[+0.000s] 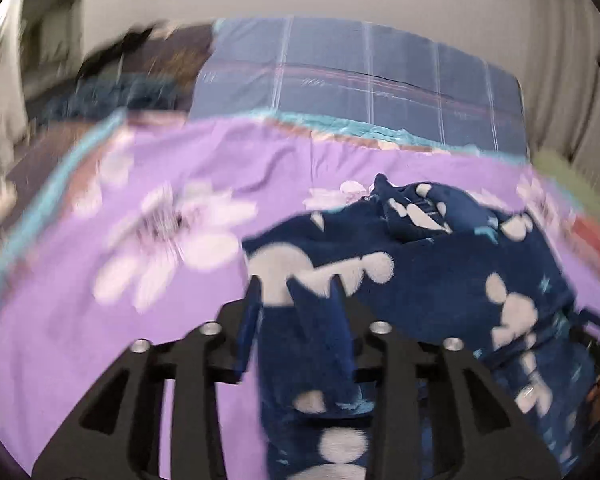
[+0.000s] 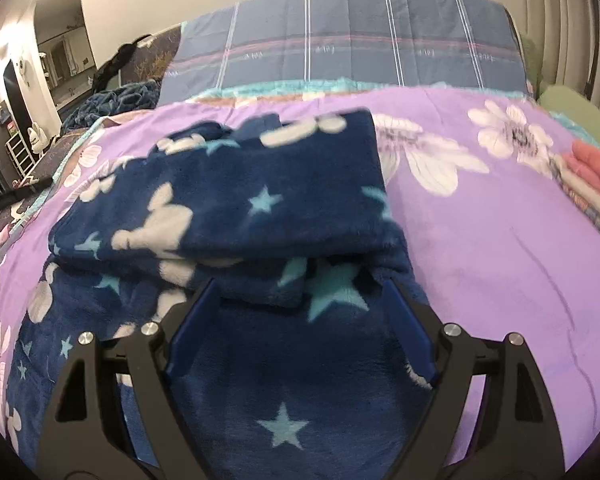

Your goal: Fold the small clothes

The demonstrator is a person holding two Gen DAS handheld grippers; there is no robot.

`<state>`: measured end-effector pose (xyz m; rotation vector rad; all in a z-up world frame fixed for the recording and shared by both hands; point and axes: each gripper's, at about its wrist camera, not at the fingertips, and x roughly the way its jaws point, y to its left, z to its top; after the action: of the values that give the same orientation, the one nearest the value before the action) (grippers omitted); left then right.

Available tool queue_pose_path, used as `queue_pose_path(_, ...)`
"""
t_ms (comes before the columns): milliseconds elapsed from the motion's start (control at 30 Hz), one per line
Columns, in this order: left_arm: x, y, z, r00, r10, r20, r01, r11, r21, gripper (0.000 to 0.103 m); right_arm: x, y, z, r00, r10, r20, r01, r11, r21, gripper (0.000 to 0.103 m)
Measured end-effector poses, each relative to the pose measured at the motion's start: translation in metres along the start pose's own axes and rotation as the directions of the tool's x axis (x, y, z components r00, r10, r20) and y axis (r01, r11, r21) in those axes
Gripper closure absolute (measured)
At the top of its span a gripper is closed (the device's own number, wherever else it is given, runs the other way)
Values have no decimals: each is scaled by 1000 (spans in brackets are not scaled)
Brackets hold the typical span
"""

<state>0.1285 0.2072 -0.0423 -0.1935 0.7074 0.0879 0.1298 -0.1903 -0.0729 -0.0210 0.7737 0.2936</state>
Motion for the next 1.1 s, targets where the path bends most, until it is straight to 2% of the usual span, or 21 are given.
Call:
queue_pose_path(67,4,-2,-2,997,-77,-7,76,997,-31,57,-6,5,9,999,-14,47,16,999,-30,23)
queue_pose_path(100,6,-10,-3,996,-87,-12,87,996,-14,55,-8,8,14,998,-22,62,25,999,-42,33)
queue_pose_path(133,11,-24,-4,996,-87,-20,87,996,25,54,-7,13,23,997,-29,69,33,998,-57,45)
queue_pose_path(200,21,-46,-11,996,-83,-45,87,993,83,41,-2,20,36,998,-7,69,12,998,-64,61)
queue_pose_path(233,34,-58,-18,996,-53,-65,62,989,133,39,3,23,41,998,14,62,-10,998,-66,65)
queue_pose_path(267,46,-67,-25,996,-13,-86,28,984,176,39,13,26,45,999,29,32,-27,998,-63,66)
queue_pose_path(300,61,-72,-34,993,41,-106,-15,973,228,33,25,26,46,1000,19,-3,-19,998,-57,67)
queue_pose_path(333,70,-78,-47,993,89,-82,-63,958,279,32,40,25,44,999,-8,-53,5,999,-51,68)
queue_pose_path(367,67,-81,-49,992,105,-69,-80,952,294,31,64,20,35,989,-46,-139,42,999,-32,68)
queue_pose_path(400,61,-84,-48,991,119,-55,-96,947,307,30,76,14,26,985,-44,-166,42,999,-11,68)
queue_pose_path(467,61,-87,-52,988,145,-43,-123,937,327,30,75,11,17,993,-30,-113,28,999,-18,67)
queue_pose_path(500,62,-86,-52,988,148,-44,-125,936,328,30,72,14,17,992,-42,-117,38,999,-34,66)
queue_pose_path(567,61,-82,-51,990,132,-53,-109,943,314,29,71,20,18,990,-71,-122,62,995,-76,65)
queue_pose_path(633,55,-78,-48,993,105,-51,-85,952,294,30,65,19,18,991,-70,-112,63,996,-65,65)
queue_pose_path(700,32,-73,-46,997,55,-54,-39,963,266,30,45,13,15,994,-51,-96,49,998,-27,61)
queue_pose_path(733,20,-70,-46,999,26,-43,-14,966,257,29,27,8,12,996,-46,-83,45,999,-10,52)
queue_pose_path(800,-19,-64,-53,999,-42,-10,43,960,276,19,-3,2,2,999,-25,-48,24,999,-24,50)
queue_pose_path(867,-43,-58,-62,999,-49,1,47,958,284,16,-31,-4,-13,999,-15,-37,13,999,-47,50)
queue_pose_path(933,-58,-51,-75,998,-58,-15,60,959,276,16,-50,-5,-26,998,40,-49,-42,998,-37,50)
queue_pose_path(967,-65,-47,-85,998,-58,-30,64,962,264,16,-61,-2,-37,992,103,-67,-105,994,-27,50)
queue_pose_path(1100,-87,-36,-120,998,-36,-58,48,974,220,16,-90,26,-72,942,313,-121,-319,947,-34,62)
